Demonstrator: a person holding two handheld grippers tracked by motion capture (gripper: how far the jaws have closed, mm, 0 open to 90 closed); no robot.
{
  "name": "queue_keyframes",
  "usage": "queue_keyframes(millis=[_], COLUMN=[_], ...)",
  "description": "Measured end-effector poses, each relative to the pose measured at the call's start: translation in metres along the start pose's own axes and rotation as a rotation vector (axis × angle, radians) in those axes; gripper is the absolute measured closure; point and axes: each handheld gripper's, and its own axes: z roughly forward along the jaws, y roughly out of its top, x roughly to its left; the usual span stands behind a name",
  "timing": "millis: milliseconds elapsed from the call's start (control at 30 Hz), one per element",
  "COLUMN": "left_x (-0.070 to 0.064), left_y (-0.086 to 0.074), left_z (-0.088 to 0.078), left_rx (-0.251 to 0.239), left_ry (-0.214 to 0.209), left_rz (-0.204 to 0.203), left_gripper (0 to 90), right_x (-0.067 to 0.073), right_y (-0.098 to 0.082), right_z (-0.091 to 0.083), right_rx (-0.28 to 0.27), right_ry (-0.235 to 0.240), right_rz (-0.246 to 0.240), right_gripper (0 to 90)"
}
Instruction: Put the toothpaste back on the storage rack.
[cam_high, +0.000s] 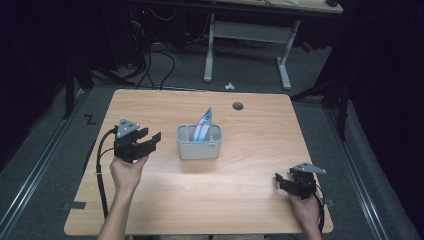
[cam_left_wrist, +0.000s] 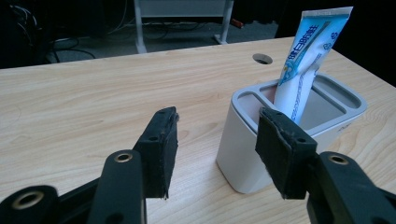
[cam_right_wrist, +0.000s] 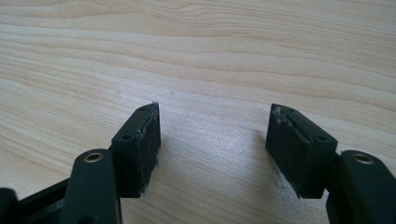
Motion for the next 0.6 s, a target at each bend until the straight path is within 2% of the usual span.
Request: queue_keyframes(millis=[600], left_x=[0.008], left_y=[-0.017], left_z=[-0.005], left_rx=[0.013], left_ry=[0.019], left_rz=[-0.024], left_gripper=[48.6], right_x=[0.000], right_y=[0.000], right_z=[0.000], right_rx=[0.000], right_ry=[0.000], right_rz=[-0.001], right_gripper=[35.7])
